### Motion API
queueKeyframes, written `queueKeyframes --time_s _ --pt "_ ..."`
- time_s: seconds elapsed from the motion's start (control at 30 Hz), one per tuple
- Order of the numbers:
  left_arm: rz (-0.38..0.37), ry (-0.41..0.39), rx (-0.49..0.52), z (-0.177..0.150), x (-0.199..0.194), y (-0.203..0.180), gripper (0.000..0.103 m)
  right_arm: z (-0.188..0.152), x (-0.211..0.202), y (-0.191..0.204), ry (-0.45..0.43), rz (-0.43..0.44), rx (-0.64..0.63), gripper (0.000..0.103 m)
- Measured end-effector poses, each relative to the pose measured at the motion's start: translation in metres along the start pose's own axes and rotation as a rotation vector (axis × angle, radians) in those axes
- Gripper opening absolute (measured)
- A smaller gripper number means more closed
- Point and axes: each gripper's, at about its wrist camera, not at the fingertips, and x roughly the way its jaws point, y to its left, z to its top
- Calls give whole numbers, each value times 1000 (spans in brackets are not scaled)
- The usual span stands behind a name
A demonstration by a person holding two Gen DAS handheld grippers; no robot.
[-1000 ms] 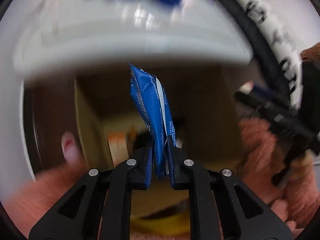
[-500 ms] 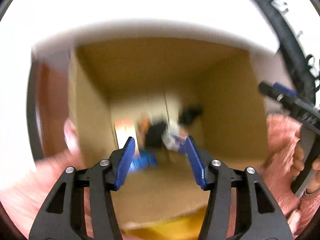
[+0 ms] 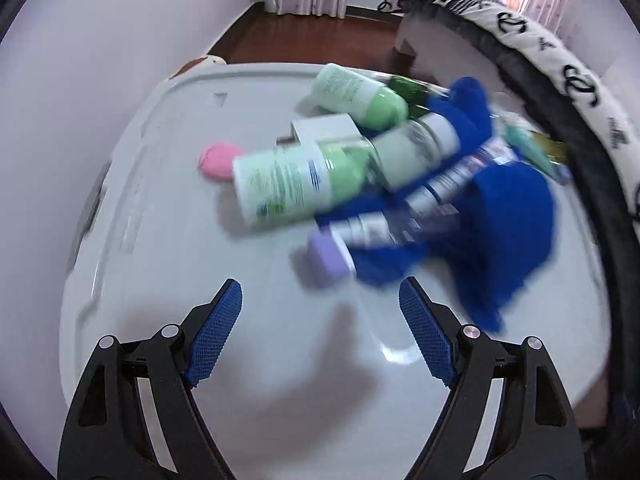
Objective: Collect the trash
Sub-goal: 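Drop the wipes packet and lipstick tube into the cardboard box, then grasp the blue cloth with the right tool while the left grasps the lilac cap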
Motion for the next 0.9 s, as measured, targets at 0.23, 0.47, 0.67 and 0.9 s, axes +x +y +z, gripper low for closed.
queueKeyframes --time_s 0.23,0.47,0.67,0.9 --pt "14 51 1 12 31 -2 19 -6 14 -6 30 13 7 94" --pt "-24 -7 -23 -36 -41 17 19 6 6 -2 -13 44 16 94" --pt "2 -70 24 -95 -96 21 19 72 37 38 -59 131 -52 98" --pt "-54 -68 -37 -96 -86 41 19 141 146 69 48 0 -56 98"
